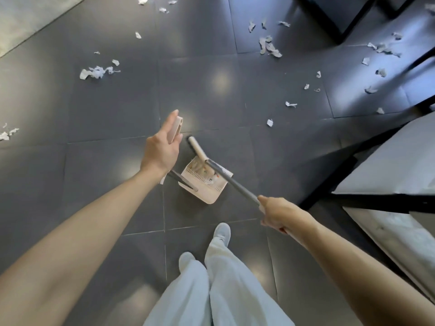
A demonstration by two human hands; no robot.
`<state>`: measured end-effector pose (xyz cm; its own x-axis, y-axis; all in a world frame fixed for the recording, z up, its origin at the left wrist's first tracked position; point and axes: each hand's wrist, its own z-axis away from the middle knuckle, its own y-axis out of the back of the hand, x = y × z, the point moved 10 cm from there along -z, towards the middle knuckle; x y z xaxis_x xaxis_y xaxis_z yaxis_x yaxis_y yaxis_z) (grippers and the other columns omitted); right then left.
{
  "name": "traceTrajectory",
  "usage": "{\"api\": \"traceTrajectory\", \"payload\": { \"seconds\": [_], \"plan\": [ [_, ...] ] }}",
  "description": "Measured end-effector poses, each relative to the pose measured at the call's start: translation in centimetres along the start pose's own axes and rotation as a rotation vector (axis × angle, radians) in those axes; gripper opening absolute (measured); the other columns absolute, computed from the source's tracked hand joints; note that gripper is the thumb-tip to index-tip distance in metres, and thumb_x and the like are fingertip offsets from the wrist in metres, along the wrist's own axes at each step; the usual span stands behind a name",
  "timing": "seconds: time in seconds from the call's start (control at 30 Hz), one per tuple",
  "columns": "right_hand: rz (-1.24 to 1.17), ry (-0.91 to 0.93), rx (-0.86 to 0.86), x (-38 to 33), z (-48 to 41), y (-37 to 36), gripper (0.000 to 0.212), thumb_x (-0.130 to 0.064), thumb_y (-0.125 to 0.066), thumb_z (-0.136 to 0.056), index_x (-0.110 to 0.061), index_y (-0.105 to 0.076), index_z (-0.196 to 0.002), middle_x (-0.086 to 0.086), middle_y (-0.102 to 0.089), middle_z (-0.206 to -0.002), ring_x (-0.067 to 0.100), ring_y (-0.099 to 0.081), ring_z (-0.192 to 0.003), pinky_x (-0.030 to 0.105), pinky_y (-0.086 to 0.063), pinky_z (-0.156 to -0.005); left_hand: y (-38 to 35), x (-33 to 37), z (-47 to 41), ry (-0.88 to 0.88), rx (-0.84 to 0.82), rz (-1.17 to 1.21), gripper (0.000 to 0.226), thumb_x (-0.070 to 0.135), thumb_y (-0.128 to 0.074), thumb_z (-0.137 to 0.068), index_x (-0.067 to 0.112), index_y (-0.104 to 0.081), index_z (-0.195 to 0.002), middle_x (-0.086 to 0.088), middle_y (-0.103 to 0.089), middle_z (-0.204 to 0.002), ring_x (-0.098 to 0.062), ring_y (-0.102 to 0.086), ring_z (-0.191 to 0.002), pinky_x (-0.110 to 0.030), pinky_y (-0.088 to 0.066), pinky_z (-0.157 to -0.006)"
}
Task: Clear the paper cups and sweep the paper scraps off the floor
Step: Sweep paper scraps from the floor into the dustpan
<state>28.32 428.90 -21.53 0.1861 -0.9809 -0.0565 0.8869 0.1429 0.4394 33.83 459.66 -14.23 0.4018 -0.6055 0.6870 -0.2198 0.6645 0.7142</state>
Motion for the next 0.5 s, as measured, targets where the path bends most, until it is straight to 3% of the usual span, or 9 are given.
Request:
{"api": "traceTrajectory", "payload": {
  "seconds": [0.07,0.13,0.23,0.4,0.5],
  "plan": [
    [-0.026,0.023,-0.021,0.6,1.8,1.3,0.045,-0.022,-0.057,-0.091,-0.020,-0.040,-0.133,0.003,-0.057,-0.086,0.016,-0.054,-0.056,0.026,-0.044,-0.049,0.0,0.1,-0.5,-0.008,-0.022,-0.017,0.056,0.020,-0.056,-0.096,0.037,-0.036,-0.146,-0.004,-0.062,-0.129,-0.031,-0.059,-0.114,-0.027,-0.041,-0.094],
    [-0.047,0.036,-0.004,1.0,2.8,3.2,0.044,-0.026,-0.059,-0.091,-0.023,-0.042,-0.131,0.000,-0.057,-0.074,0.014,-0.051,-0.046,0.026,-0.045,-0.049,0.2,0.0,-0.9,-0.015,-0.042,-0.030,0.056,0.022,-0.056,-0.097,0.039,-0.035,-0.146,-0.005,-0.062,-0.129,-0.032,-0.059,-0.114,-0.030,-0.042,-0.095],
    [-0.046,0.036,0.054,-0.1,3.3,5.7,0.046,-0.025,-0.059,-0.090,-0.025,-0.041,-0.132,0.002,-0.059,-0.071,0.014,-0.051,-0.043,0.026,-0.047,-0.050,2.1,-0.8,-1.5,0.012,-0.022,-0.034,0.055,0.022,-0.055,-0.097,0.040,-0.035,-0.146,-0.004,-0.063,-0.128,-0.031,-0.059,-0.113,-0.031,-0.042,-0.094],
    [-0.072,0.067,0.129,-4.8,1.5,10.2,0.029,-0.023,-0.058,-0.091,-0.019,-0.047,-0.117,0.002,-0.054,-0.055,0.011,-0.045,-0.027,0.022,-0.040,-0.043,7.0,-2.8,-2.7,0.037,0.065,-0.014,0.056,0.017,-0.055,-0.097,0.034,-0.036,-0.146,-0.002,-0.061,-0.131,-0.030,-0.059,-0.114,-0.028,-0.039,-0.097],
    [-0.068,0.080,0.129,-8.4,0.2,12.6,0.030,-0.022,-0.057,-0.092,-0.018,-0.046,-0.119,0.003,-0.053,-0.053,0.015,-0.047,-0.037,0.025,-0.042,-0.049,9.8,-5.0,-3.8,0.071,0.088,-0.020,0.056,0.018,-0.055,-0.097,0.035,-0.036,-0.146,0.000,-0.060,-0.132,-0.027,-0.058,-0.115,-0.024,-0.038,-0.095]
  ]
}}
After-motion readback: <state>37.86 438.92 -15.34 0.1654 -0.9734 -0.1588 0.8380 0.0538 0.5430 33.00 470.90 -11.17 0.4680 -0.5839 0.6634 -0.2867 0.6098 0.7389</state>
